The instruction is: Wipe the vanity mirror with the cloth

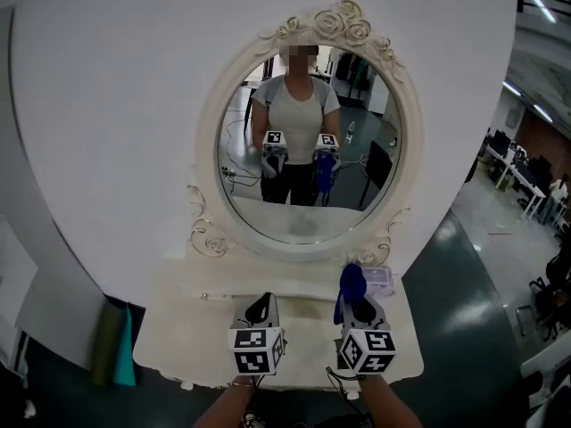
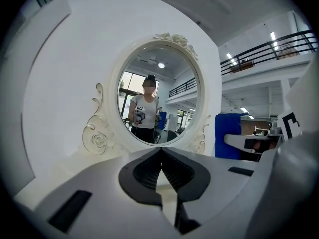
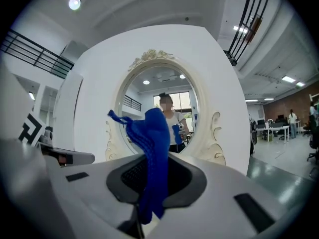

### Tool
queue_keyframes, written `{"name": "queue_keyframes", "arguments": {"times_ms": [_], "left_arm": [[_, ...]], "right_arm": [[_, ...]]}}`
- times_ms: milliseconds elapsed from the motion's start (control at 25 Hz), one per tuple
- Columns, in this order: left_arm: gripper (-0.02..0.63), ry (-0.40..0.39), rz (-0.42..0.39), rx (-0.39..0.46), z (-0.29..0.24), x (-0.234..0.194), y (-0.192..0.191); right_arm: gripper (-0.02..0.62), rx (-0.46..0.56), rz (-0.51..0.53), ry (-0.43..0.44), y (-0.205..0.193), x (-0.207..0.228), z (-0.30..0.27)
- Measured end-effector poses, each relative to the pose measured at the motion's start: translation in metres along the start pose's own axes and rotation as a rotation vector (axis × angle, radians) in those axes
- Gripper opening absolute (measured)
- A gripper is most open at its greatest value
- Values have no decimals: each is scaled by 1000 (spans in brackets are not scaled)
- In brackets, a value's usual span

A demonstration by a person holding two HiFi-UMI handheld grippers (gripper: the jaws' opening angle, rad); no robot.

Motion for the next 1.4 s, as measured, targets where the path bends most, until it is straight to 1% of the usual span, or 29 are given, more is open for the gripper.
{"name": "queue_keyframes", "arguments": {"times_ms": [160,320,520,1160,1400], "left_arm": [[9,34,7,-29,5,16,-14],[9,37,16,-39,6,29,-16],[9,65,30,-22,12,34,-17],[9,92,41,-5,24,32,-21],[9,98,36,-4,28,27,-20]], "right_arm": [[67,-42,2,50,-17,6,5],[67,-20,-18,83,-23,14,11],[66,-45,-4,116,-26,15,12],[66,-70,45,130,-27,4,20],[66,-64,52,132,-25,-3,17]]}}
Point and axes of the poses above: the fingertips, and each gripper's own axes: z backward along the fingers, x to its right, y out of its top, the point moved 8 cm from there along z, backward along the fingers, and after that the axes turned 14 degrees about -x, right-handed, at the moved point
